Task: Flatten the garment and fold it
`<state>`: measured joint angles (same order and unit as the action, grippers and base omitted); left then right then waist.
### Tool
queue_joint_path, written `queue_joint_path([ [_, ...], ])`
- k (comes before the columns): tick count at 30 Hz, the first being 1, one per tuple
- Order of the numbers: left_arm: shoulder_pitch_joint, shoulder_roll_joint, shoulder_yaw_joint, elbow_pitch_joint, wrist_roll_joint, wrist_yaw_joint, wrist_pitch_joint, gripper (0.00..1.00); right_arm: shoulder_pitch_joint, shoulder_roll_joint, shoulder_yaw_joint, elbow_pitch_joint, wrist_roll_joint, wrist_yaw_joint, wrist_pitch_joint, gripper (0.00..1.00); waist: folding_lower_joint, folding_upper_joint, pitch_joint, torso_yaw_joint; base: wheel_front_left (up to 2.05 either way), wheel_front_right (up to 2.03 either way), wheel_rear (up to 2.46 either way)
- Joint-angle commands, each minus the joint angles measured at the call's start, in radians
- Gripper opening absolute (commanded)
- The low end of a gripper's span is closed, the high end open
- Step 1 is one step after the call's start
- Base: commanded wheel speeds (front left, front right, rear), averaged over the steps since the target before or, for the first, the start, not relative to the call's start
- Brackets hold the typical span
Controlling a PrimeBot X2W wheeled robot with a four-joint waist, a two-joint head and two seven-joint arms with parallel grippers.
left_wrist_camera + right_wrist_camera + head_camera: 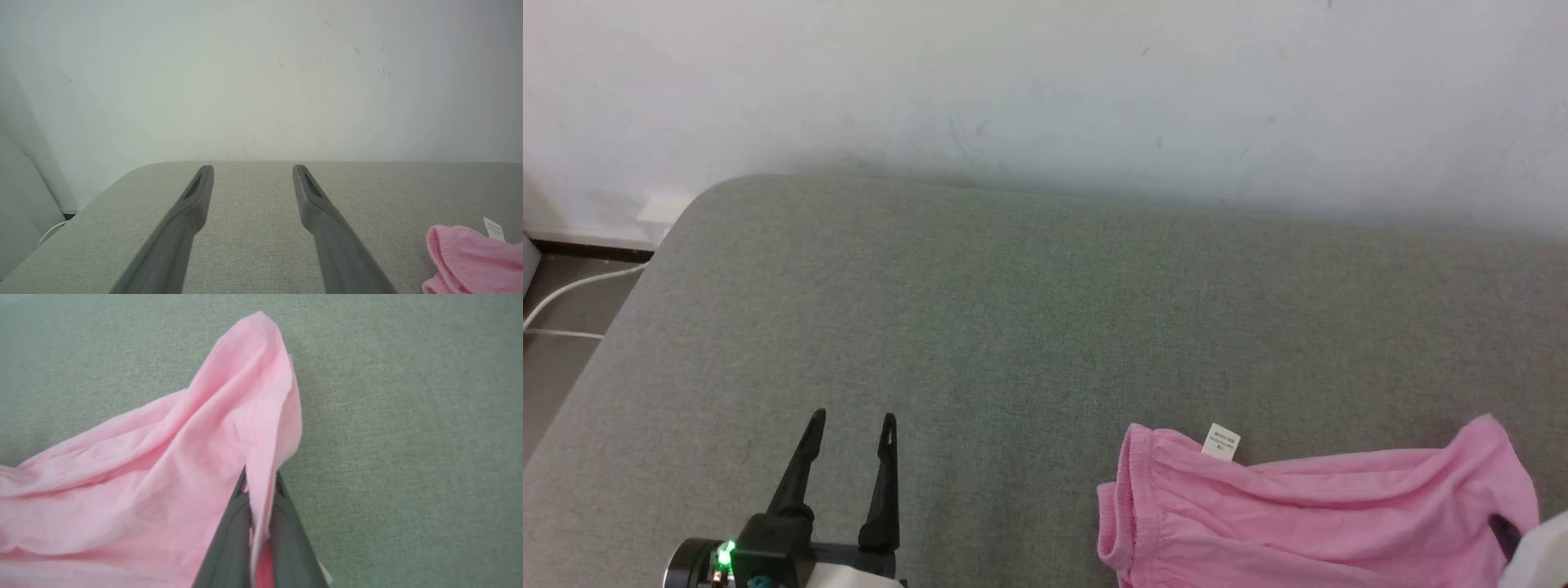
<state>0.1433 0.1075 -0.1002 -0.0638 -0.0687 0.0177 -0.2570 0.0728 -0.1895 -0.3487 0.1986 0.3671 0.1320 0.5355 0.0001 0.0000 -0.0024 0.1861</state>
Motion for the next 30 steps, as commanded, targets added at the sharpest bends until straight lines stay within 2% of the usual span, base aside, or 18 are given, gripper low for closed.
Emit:
queue_joint_path([
  [1, 0.018, -0.004, 0.006, 0.004, 0.004, -0.007, -0.005, 1.0, 0.0, 0.006, 0.009, -0.018, 0.013, -0.001, 0.0, 0.0, -0.0001, 0.0, -0.008, -0.002, 0.0, 0.0, 0.0],
  [11, 0.032, -0.015, 0.013, 0.015, 0.011, -0.025, -0.005, 1.0, 0.043, 0.045, 0.179, -0.303, 0.058, -0.001, 0.111, 0.0, -0.0001, 0.0, -0.035, 0.001, 0.0, 0.0, 0.0],
  [16, 0.034, -0.019, 0.015, 0.018, 0.012, -0.034, -0.005, 1.0, 0.046, 0.08, 0.296, -0.374, 0.098, -0.001, 0.175, 0.0, -0.0001, 0.0, -0.039, 0.021, 0.0, 0.0, 0.0],
  [22, 0.031, -0.023, 0.016, 0.022, 0.016, -0.044, -0.005, 1.0, 0.029, 0.121, 0.411, -0.358, 0.107, -0.001, 0.189, 0.0, -0.0001, 0.0, -0.031, 0.059, 0.0, 0.0, 0.0],
  [30, 0.015, -0.028, 0.008, 0.035, 0.021, -0.056, -0.005, 1.0, -0.029, 0.138, 0.532, -0.207, 0.076, -0.001, 0.116, 0.0, -0.0001, 0.0, -0.006, 0.11, 0.0, 0.0, 0.0],
])
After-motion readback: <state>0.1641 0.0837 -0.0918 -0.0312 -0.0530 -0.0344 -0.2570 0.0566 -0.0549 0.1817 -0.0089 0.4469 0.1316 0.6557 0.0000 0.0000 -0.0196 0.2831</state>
